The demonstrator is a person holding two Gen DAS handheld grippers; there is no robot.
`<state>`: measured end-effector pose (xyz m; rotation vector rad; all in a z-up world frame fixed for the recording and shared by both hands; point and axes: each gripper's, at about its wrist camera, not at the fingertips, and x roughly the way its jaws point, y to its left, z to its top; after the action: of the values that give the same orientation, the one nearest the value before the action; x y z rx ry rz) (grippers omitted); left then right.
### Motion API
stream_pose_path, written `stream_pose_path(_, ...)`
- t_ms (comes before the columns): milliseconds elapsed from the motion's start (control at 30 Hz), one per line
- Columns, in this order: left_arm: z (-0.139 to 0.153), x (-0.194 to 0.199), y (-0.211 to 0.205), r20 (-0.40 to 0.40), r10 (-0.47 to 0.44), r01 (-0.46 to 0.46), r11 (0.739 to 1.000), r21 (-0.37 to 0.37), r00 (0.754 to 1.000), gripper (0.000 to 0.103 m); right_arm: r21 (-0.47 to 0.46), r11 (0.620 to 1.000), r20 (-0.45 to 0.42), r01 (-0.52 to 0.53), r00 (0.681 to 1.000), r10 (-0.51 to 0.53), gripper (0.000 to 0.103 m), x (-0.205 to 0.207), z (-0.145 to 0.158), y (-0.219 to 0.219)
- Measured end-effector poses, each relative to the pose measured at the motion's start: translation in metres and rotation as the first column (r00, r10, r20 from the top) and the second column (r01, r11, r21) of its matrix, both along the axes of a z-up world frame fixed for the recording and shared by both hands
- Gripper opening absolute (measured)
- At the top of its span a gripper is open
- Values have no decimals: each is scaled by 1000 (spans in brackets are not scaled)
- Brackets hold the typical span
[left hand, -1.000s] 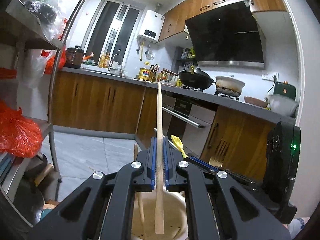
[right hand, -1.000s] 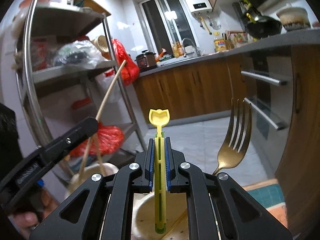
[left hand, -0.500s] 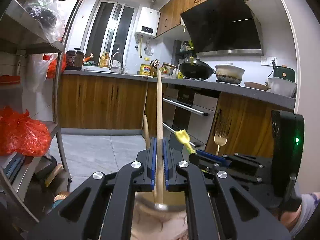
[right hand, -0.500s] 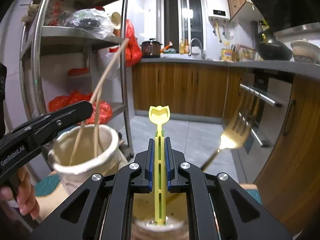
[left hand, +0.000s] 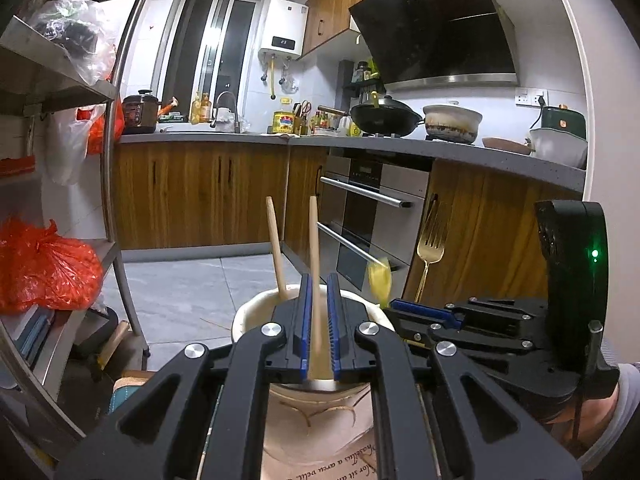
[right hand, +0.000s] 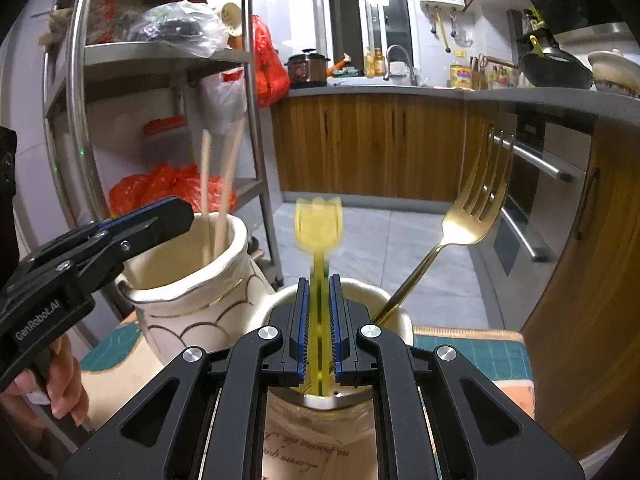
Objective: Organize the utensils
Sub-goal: 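Drop the chopstick in the tall vase while the right drops the tongs in the small one, then withdraw both open tools from the vases back toward the utensils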
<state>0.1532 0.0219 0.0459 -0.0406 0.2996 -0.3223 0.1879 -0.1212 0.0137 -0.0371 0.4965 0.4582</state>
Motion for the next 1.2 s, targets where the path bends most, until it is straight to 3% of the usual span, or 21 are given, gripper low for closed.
stream_pose_path(133,4,-6,1,6,6,-6,1000,6,1000,18,22,1000,16,6,1000,-6,17,-7,7,-8)
stream_pose_path(467,12,-44,3,22,9,-10,998,61,1000,18,93,995,63,44,997,-50,25,-48,31,-44)
stream_pose_path(567,11,-57,5,15,10,-11,997,76,1000,22,89,994,82,57,995,-65,34,-63,34,-51)
stream_pose_path(633,10,-64,8,4,12,-12,997,72,1000,31,82,994,92,71,993,-78,40,-73,36,-57)
stream_pose_path(700,7,-72,11,-13,16,-15,998,62,1000,47,69,994,103,81,991,-88,50,-82,37,-62)
stream_pose_path(767,5,-78,14,-27,23,-21,998,56,999,59,60,994,118,94,988,-101,71,-91,37,-67)
stream_pose_path(833,4,-85,14,-36,27,-24,998,59,999,65,58,993,125,105,986,-111,81,-99,37,-72)
stream_pose_path(900,3,-91,13,-40,35,-33,997,64,999,80,60,991,123,122,984,-128,89,-106,36,-78)
stream_pose_path(933,4,-93,12,-40,40,-38,997,64,998,83,63,990,122,129,983,-136,95,-109,35,-81)
stream_pose_path(1000,3,-100,9,-40,43,-41,997,58,998,94,70,988,118,140,982,-148,96,-114,32,-87)
stream_pose_path(1200,-4,-112,-7,-63,42,-36,994,101,997,97,50,979,68,197,977,-200,98,-116,16,-103)
